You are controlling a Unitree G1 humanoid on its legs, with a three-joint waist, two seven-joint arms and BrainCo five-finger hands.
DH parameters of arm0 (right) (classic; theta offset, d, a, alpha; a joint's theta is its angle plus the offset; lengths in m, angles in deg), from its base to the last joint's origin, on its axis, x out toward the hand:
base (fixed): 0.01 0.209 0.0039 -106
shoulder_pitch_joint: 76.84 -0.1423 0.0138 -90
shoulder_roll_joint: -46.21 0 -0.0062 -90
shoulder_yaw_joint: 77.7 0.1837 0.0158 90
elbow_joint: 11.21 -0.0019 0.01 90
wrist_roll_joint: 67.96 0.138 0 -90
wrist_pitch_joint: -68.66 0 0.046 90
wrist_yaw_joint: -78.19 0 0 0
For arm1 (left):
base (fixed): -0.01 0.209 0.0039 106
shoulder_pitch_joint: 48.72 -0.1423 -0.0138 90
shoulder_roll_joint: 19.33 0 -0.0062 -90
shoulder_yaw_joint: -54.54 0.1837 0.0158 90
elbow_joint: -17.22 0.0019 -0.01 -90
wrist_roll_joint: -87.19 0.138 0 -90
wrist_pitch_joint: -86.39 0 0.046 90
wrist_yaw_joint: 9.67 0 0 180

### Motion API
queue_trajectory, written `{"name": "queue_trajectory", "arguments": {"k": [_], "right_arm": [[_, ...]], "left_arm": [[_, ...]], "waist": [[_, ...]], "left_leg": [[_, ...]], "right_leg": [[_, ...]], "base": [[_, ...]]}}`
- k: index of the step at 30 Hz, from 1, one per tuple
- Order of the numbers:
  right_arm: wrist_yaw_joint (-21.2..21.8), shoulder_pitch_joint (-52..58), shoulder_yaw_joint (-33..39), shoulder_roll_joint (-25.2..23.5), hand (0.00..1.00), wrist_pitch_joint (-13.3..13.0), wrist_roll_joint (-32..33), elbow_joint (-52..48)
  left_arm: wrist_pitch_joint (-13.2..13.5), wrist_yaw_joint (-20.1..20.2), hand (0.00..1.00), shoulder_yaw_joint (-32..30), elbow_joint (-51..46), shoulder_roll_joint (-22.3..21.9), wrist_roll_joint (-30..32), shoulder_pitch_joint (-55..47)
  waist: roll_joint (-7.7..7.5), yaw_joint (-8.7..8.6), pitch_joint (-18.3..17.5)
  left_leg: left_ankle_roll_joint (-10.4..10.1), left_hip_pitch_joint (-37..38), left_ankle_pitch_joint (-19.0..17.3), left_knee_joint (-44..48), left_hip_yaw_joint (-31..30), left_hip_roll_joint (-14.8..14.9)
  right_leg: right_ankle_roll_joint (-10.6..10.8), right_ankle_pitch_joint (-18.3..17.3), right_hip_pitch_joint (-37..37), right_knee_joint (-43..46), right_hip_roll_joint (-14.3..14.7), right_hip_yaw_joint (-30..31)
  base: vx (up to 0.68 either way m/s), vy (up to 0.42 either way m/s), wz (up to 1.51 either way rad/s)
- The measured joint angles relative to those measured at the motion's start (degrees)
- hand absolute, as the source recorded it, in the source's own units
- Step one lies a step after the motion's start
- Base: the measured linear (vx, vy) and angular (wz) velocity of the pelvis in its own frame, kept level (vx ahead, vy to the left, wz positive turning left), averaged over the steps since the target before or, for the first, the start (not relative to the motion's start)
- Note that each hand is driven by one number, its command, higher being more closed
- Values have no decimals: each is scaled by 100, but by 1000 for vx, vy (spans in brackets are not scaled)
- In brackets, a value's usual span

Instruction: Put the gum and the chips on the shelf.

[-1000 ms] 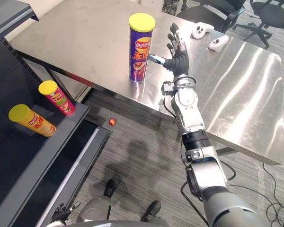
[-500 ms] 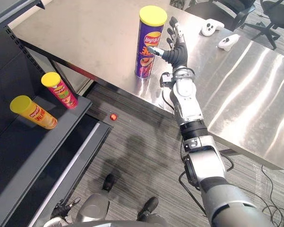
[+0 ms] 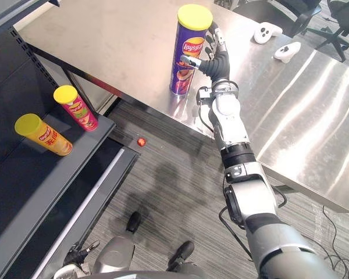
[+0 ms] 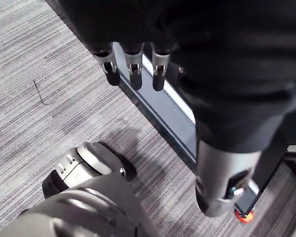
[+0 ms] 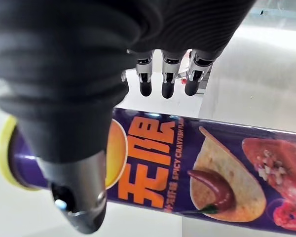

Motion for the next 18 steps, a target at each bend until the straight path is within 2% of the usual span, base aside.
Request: {"name": "queue_trajectory", "arguments": {"k": [8, 9, 18], "right_arm": [[2, -176, -12, -191, 0, 125, -4, 347], [3, -176, -13, -191, 100, 125, -6, 385], [34, -176, -154, -194, 100, 170, -170, 480]], "left_arm": [[5, -9, 0, 48, -55, 9, -23, 17], [5, -10, 0, 51, -54, 8, -23, 21], [4, -14, 0, 169, -51, 62, -23, 42]], "waist": [[-8, 28, 103], [-8, 36, 103], [-22, 59, 120]], "left_leg": [[-4, -22, 5, 11, -40, 5], [-4, -23, 5, 11, -42, 5], [-4, -61, 5, 31, -48, 5]], "right_leg": [[0, -1, 1, 12, 5, -1], [0, -1, 1, 12, 5, -2], [0, -1, -15, 12, 7, -13]], "base": [[2, 3, 1], [0, 0, 0], [0, 0, 0]]}}
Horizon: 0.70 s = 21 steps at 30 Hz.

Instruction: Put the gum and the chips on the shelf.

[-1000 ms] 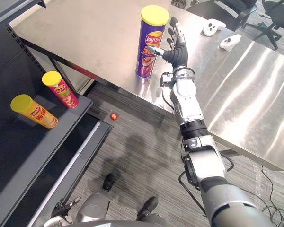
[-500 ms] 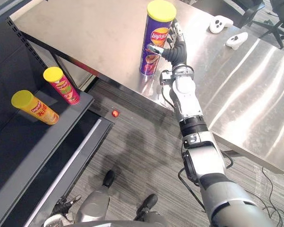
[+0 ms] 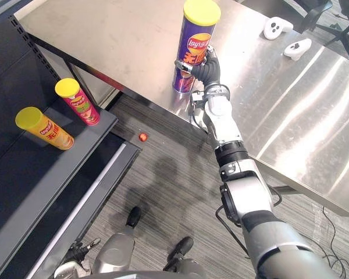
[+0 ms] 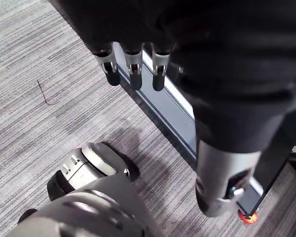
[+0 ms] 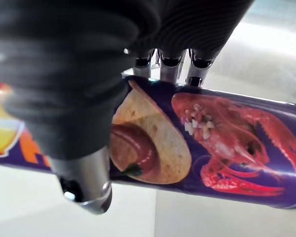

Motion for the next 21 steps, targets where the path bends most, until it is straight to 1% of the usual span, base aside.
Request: {"name": "queue_trajectory", "arguments": {"k": [9, 12, 14, 18, 21], "right_arm": [[14, 18, -53, -4, 100, 7, -55, 70], [9, 177, -48, -4, 100, 12, -56, -46], [6, 374, -38, -4, 100, 20, -61, -272], [6, 993, -13, 0, 100, 51, -70, -1085], [5, 1363, 215, 13, 100, 50, -65, -1785]], "left_arm": [[-6, -10, 0, 90, 5, 31, 5, 3], [-10, -7, 0, 89, 7, 36, 10, 2], [-16, 4, 0, 89, 6, 44, 41, 2], [-45, 14, 0, 76, 5, 52, 103, -1], [-50, 23, 0, 34, 6, 50, 107, -14]], "waist": [[-1, -4, 0], [-1, -17, 0], [-3, -56, -2], [-12, -102, -8], [-29, -228, -21]], "left_leg": [[-1, 81, -1, 17, 153, 31], [-1, 140, -1, 15, 187, 39], [-1, 157, -1, 15, 218, 48], [-1, 268, 0, -19, 368, 74], [-4, 334, 2, -50, 463, 96]], "right_leg": [[-19, -12, -8, 68, -11, 119], [-19, -12, 9, 78, -15, 187], [-19, -12, 13, 85, -12, 209], [-18, -11, 18, 85, -8, 360], [-18, -11, 21, 84, 4, 441]], "base": [[-4, 10, -6], [-14, 8, -10], [-12, 6, -7], [-3, 6, -17], [-1, -1, -16]]}}
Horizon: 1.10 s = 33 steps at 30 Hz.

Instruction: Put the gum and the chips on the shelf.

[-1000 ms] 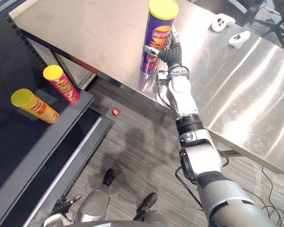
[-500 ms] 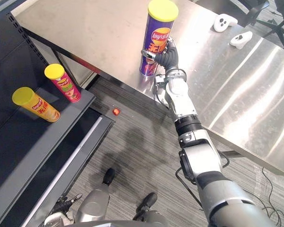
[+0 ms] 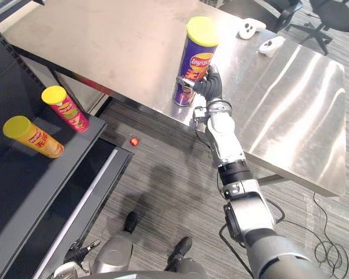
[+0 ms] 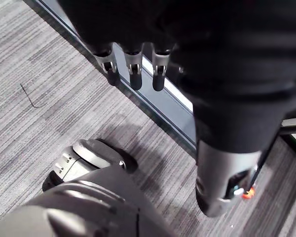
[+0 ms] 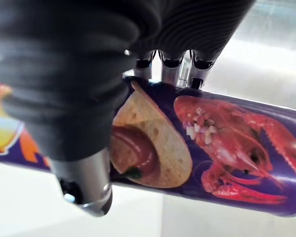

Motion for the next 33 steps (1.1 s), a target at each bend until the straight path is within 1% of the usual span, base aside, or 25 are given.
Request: {"name": "queue_trajectory", "arguments": {"k": [3, 5, 6, 10, 15, 17, 18, 22, 27, 30, 33], "right_arm": [[-1, 286, 239, 19, 100, -13, 4, -504], [6, 657, 369, 17, 100, -34, 6, -911], [7, 747, 380, 15, 100, -38, 6, -1004], [41, 1385, 415, -22, 100, -56, 11, -1374], [332, 2124, 372, -26, 100, -59, 13, -2056], [465, 2342, 270, -30, 100, -62, 13, -2230], [558, 2485, 155, -35, 100, -67, 18, -2355], [739, 2819, 123, -128, 100, -83, 115, -2513], [837, 3167, -86, -171, 100, -109, 137, -2537], [902, 3414, -95, -176, 100, -110, 172, -2537], [902, 3574, -91, -180, 100, -109, 342, -2537]], "left_arm": [[-2, 8, 0, -35, 1, 8, 7, -50], [-8, 22, 0, -112, 6, 2, 27, -57], [-8, 23, 0, -123, 6, 1, 50, -57], [-19, 43, 0, -181, 92, -4, 175, -67], [-89, 48, 0, -224, 229, 4, 257, -91], [-87, 48, 0, -227, 227, 10, 355, -163], [-88, 56, 0, -226, 234, 16, 399, -205], [-87, 120, 0, -223, 292, 2, 403, -230], [-87, 172, 0, -221, 352, 6, 408, -295], [-86, 192, 0, -215, 398, -5, 411, -326], [-87, 213, 0, -215, 403, -7, 413, -388]], "waist": [[-38, -151, -107], [-90, -175, -202], [-95, -177, -221], [-77, -312, -482], [-50, -357, -656], [-42, -464, -734], [-23, -478, -763], [46, -488, -846], [102, -490, -876], [186, -620, -918], [274, -637, -934]], "left_leg": [[0, 23, 0, -9, 28, 12], [-2, 103, -2, -20, 153, 33], [-2, 125, -2, -24, 162, 37], [-3, 190, -3, -49, 200, 43], [-5, 323, -7, -98, 332, 56], [-5, 335, -8, -98, 351, 55], [-11, 387, -13, -104, 449, 62], [-20, 459, -38, -108, 640, 77], [-52, 631, -131, -93, 961, 93], [-55, 635, -148, -90, 1010, 92], [-58, 703, -189, -90, 1111, 111]], "right_leg": [[0, 1, -3, -9, 11, 50], [0, 1, 10, -10, 23, 148], [-1, 1, 15, -11, 25, 181], [-1, 3, 30, -13, 29, 244], [14, 15, 46, -11, 32, 412], [14, 16, 40, -9, 31, 444], [17, 18, 30, -7, 32, 533], [20, 49, -16, -8, 42, 736], [22, 91, -19, -36, 89, 1061], [48, 127, -10, -113, 97, 1126], [50, 140, 7, -142, 122, 1192]], "base": [[7, -2, -10], [19, -4, -19], [9, -6, -21], [-10, -1, -9], [-31, 1, -16], [-12, 4, -11], [-11, 4, -24], [-11, 3, -26], [-11, 4, -35], [-3, -9, -11], [12, -14, -16]]}}
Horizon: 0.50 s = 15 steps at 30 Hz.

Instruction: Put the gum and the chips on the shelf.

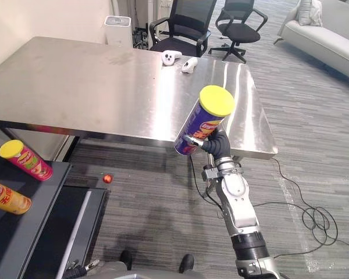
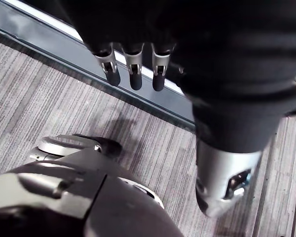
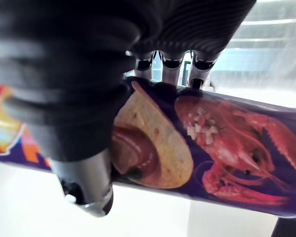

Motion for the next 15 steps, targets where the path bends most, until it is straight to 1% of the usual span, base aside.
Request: {"name": "queue_trajectory", "arguments": {"k": [2, 3, 4, 10, 15], "right_arm": [[-3, 122, 4, -1, 100, 0, 62, 0], [0, 139, 3, -2, 100, 1, 67, 0], [20, 308, 7, -46, 100, 2, 113, 0], [9, 307, 27, -46, 100, 2, 112, 0], [-128, 307, 216, -46, 100, 2, 101, 5]], "left_arm": [[0, 2, 0, 11, 0, -23, 30, -12], [-1, 2, 0, 11, 0, -23, 30, -12], [-34, 8, 0, 44, 46, -58, 35, -69], [-34, 5, 0, 48, 46, -58, 85, -69], [-39, -46, 0, 216, 42, -62, 885, -65]], "waist": [[66, -8, -37], [74, -8, -41], [221, -131, -93], [229, -128, -92], [351, -124, -112]], "left_leg": [[-11, 22, -31, 7, -2, 5], [-12, 22, -33, 7, -4, 5], [-26, 111, -95, 7, -13, 8], [-26, 110, -95, 9, -22, 7], [-19, 109, -90, 7, -3, 22]], "right_leg": [[-1, 0, 32, -12, 8, 3], [-1, 0, 37, -21, 9, 0], [0, -2, 169, -70, 17, -12], [0, -2, 176, -70, 15, -32], [6, -3, 196, -68, -18, -112]], "base": [[0, 0, 0], [0, 0, 0], [0, 0, 0], [0, 0, 0], [0, 0, 2]]}}
